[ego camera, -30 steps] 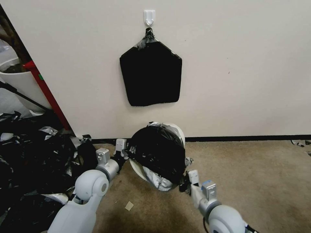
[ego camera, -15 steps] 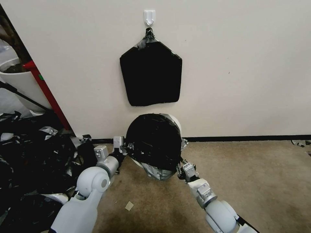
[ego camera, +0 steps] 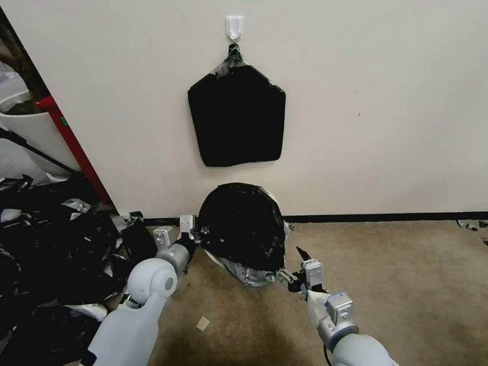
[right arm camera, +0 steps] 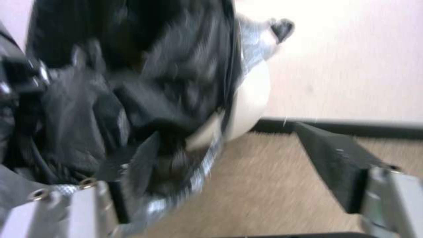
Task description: Place a trash bag onto the trash bin.
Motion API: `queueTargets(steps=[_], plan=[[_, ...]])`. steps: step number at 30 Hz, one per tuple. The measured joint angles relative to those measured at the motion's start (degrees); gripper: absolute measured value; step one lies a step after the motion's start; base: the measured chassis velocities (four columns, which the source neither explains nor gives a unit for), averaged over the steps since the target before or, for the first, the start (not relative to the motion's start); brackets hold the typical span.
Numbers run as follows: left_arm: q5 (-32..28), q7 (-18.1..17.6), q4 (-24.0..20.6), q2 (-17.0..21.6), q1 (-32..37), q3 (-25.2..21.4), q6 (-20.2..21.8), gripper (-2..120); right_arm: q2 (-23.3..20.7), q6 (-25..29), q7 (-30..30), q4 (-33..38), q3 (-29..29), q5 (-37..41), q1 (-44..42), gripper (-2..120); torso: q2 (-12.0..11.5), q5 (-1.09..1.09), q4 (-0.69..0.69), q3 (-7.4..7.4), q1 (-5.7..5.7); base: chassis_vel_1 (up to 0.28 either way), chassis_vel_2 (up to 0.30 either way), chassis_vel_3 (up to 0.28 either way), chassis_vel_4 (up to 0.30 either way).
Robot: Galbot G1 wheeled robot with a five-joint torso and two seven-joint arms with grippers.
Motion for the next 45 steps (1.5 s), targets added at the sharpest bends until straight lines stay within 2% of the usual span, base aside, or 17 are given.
queueTargets(steps=[5, 7, 9, 11, 13, 16, 17, 20, 26, 29, 32, 36, 38, 40, 42, 44, 45], plan=[[-0.2, -0.6, -0.4, 0.1, 0.2, 0.0, 0.3, 0, -0.4, 1.1, 1.5, 1.3, 0.3, 4.3, 0.1, 98, 0.0, 0.01, 0.0, 0.0, 0.0, 0.0, 0.0, 0.0, 0.0], [-1.6, -2.7, -0.5, 0.1, 0.0, 0.0, 0.4, 0, -0.7, 5.1, -1.1, 0.5, 0.9, -0.5, -1.2, 100, 0.0, 0.0, 0.01, 0.0, 0.0, 0.0, 0.0, 0.0, 0.0], [-2.0, -3.1, -0.6, 0.1, 0.0, 0.0, 0.4, 0, -0.7, 5.8, -2.0, 0.3, 1.0, -1.8, -1.6, 100, 0.0, 0.0, 0.01, 0.0, 0.0, 0.0, 0.0, 0.0, 0.0], [-4.2, -5.3, -0.8, 0.1, -0.6, -0.1, 0.8, 0, -1.0, 11.4, -10.6, -1.4, 1.1, -13.9, -4.4, 100, 0.0, 0.0, -0.01, 0.0, 0.0, 0.0, 0.0, 0.0, 0.0], [-4.6, -5.7, -0.9, 0.1, -0.7, -0.1, 0.9, 0, -1.0, 12.9, -13.3, -2.0, 1.1, -17.0, -4.8, 100, 0.0, 0.0, -0.01, 0.0, 0.0, 0.0, 0.0, 0.0, 0.0], [-6.6, -7.1, -1.4, 0.1, -1.0, -0.3, 1.5, 0, -0.2, 20.9, -23.8, -6.7, 1.9, -31.0, -5.1, 100, 0.0, -0.01, 0.0, 0.0, 0.0, 0.0, 0.0, 0.0, 0.0], [-6.6, -7.1, -1.4, 0.1, -1.0, -0.3, 1.5, 0, -0.2, 20.9, -23.8, -6.7, 1.9, -31.0, -5.1, 100, 0.0, -0.01, 0.0, 0.0, 0.0, 0.0, 0.0, 0.0, 0.0], [-8.6, -7.8, -2.2, 0.1, -1.0, -0.6, 2.0, 0, 1.1, 25.8, -26.9, -10.8, 3.4, -41.5, -4.1, 100, 0.0, 0.0, 0.0, 0.0, 0.0, 0.0, 0.0, 0.0, 0.0], [-10.2, -8.2, -3.0, 0.4, -0.9, -1.2, 2.3, 0, 2.5, 28.1, -27.0, -13.8, 4.9, -50.5, -2.7, 100, 0.0, 0.0, 0.0, 0.0, 0.0, 0.0, 0.0, 0.0, 0.0], [-10.6, -8.3, -3.1, 0.3, -0.8, -1.3, 2.3, 0, 3.0, 28.0, -25.6, -14.5, 5.0, -52.0, -2.2, 93, 0.0, 0.0, 0.0, 0.0, 0.0, 0.0, 0.0, 0.0, 0.0], [-11.2, -8.4, -3.3, 0.1, -0.8, -1.3, 2.5, 0, 3.6, 27.2, -23.3, -14.7, 4.5, -52.8, -2.1, 78, 0.0, -0.01, 0.0, 0.0, 0.0, 0.0, 0.0, 0.0, 0.0], [-11.9, -8.6, -3.4, -0.1, -0.9, -1.3, 2.6, 0, 4.0, 27.2, -22.2, -15.1, 4.6, -54.7, -1.9, 70, 0.0, -0.01, 0.0, 0.0, 0.0, 0.0, 0.0, 0.0, 0.0], [-13.1, -9.0, -3.5, -0.2, -1.0, -1.3, 2.9, 0, 4.2, 27.2, -21.5, -15.4, 4.6, -55.6, -1.9, 58, 0.0, -0.01, 0.0, 0.0, 0.0, 0.0, 0.0, 0.0, 0.0], [-13.5, -9.2, -3.6, -0.3, -1.1, -1.3, 3.1, 0, 4.3, 27.2, -21.4, -15.4, 4.5, -55.8, -1.9, 54, 0.0, -0.01, 0.0, 0.0, 0.0, 0.0, 0.0, 0.0, 0.0], [-14.6, -9.5, -3.7, -0.4, -1.2, -1.4, 3.5, 0, 4.5, 27.2, -21.1, -15.8, 4.4, -56.3, -1.8, 43, 0.0, 0.0, 0.0, 0.0, 0.0, 0.0, 0.0, 0.0, 0.0], [-14.7, -9.6, -3.7, -0.4, -1.3, -1.4, 3.5, 0, 4.6, 27.2, -21.0, -16.0, 4.3, -56.5, -1.7, 39, 0.0, 0.0, 0.0, 0.0, 0.0, 0.0, 0.0, 0.0, 0.0], [-14.9, -9.6, -3.7, -0.4, -1.3, -1.4, 3.6, 0, 4.7, 27.1, -21.0, -16.2, 4.3, -56.9, -1.7, 33, 0.0, 0.0, 0.0, 0.0, 0.0, 0.0, 0.0, 0.0, 0.0]])
